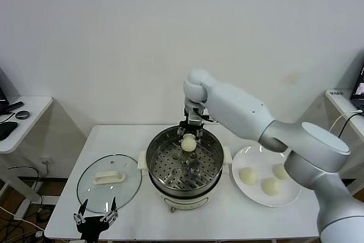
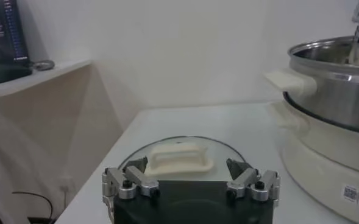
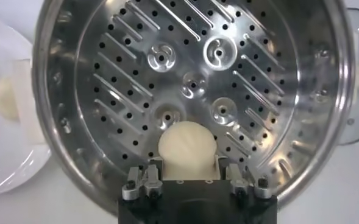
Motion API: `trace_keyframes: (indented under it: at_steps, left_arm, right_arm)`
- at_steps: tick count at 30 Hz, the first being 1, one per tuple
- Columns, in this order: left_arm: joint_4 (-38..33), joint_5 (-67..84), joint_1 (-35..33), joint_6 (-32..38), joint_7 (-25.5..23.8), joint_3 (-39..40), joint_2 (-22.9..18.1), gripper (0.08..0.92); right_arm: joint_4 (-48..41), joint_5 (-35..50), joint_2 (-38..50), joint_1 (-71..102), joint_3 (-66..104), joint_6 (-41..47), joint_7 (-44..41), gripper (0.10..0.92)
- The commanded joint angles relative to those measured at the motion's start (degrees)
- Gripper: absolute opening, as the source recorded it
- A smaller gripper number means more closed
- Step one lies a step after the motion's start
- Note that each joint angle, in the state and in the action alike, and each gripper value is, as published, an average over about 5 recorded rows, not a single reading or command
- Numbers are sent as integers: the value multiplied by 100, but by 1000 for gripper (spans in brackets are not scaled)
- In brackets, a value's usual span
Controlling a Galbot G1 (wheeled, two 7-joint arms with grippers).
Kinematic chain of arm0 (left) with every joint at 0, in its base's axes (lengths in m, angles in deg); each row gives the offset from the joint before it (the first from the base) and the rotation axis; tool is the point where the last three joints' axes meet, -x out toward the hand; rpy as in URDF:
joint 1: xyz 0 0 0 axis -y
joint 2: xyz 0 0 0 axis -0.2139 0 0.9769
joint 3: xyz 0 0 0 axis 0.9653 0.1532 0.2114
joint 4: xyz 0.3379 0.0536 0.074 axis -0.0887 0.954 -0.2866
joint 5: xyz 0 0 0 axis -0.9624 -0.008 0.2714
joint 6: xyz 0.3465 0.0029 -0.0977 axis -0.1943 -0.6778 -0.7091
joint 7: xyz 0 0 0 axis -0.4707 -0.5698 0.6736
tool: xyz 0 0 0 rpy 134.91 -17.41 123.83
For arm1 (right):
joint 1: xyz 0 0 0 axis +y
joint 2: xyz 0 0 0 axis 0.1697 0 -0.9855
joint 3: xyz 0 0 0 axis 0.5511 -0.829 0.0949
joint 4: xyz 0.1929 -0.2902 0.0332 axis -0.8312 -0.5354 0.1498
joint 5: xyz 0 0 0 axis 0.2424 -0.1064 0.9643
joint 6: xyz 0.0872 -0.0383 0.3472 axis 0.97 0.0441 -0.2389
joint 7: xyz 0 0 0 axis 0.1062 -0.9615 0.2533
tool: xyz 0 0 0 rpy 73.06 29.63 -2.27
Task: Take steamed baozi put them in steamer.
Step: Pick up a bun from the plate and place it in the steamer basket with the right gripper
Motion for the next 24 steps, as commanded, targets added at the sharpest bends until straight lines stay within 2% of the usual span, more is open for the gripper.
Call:
trace_keyframes:
  at_steps: [1, 16, 19, 24]
  left_arm:
    - [17, 7, 9, 1, 6, -1, -12, 823]
    - [21, -9, 30, -2, 0, 44, -41, 823]
    - [22, -11, 30, -8, -6, 46, -41, 823]
    - [48, -23, 49, -19, -6, 49, -44, 823]
  right_arm:
    - [-72, -487, -108, 206, 145, -74, 147, 535]
    - [-253, -736, -312, 237, 232, 154, 451, 551]
    - [-190, -524, -249, 181, 106, 489, 419, 617]
    - [-29, 508, -80, -37, -201, 1132, 320, 759]
